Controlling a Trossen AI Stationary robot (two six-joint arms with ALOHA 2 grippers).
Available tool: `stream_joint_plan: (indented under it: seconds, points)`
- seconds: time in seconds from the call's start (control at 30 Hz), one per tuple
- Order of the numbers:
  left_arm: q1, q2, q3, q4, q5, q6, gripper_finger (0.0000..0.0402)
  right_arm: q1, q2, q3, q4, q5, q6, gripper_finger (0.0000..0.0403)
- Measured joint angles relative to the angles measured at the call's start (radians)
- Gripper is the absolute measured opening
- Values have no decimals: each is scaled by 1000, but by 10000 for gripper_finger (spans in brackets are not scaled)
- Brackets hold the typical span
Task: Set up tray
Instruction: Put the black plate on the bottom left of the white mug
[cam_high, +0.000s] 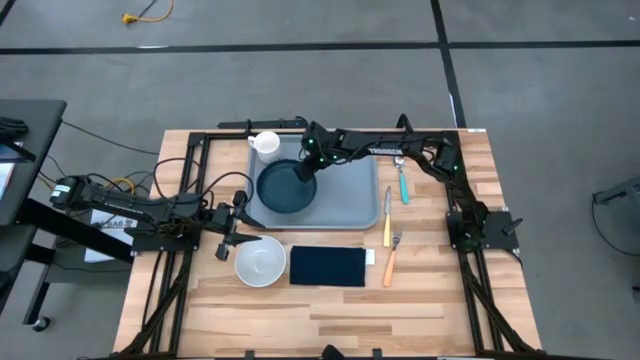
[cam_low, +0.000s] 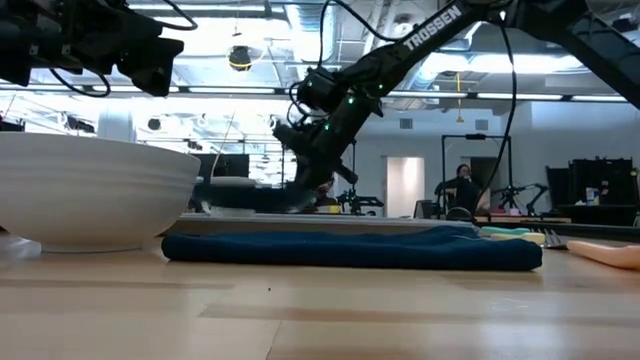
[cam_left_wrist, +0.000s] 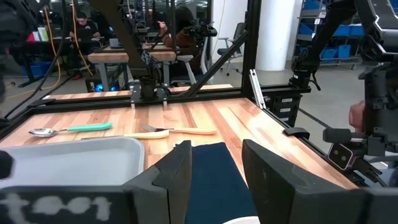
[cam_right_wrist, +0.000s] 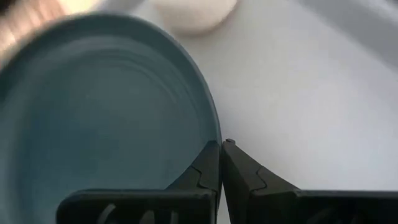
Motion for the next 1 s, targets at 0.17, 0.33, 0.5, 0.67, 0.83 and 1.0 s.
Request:
stream_joint_plan:
  seconds: [0.17,0.33,0.5,0.67,0.83,1.0]
  points:
    - [0,0,0,0,0,0,132,3,3,-2,-5,17,-2,0]
    - [0,0,0,0,0,-1,132,2,3,-2,-10,17,-2,3]
    - [0,0,0,0,0,-1,132,3,3,-2,-9,16,-4,10]
    - [0,0,0,0,0,-2,132,3,3,-2,-10,16,-10,14]
    - [0,0,0,0,0,-2,132,3,3,-2,-10,15,-10,14]
    - [0,0,0,0,0,-8,132,8,3,-2,-10,17,-10,20]
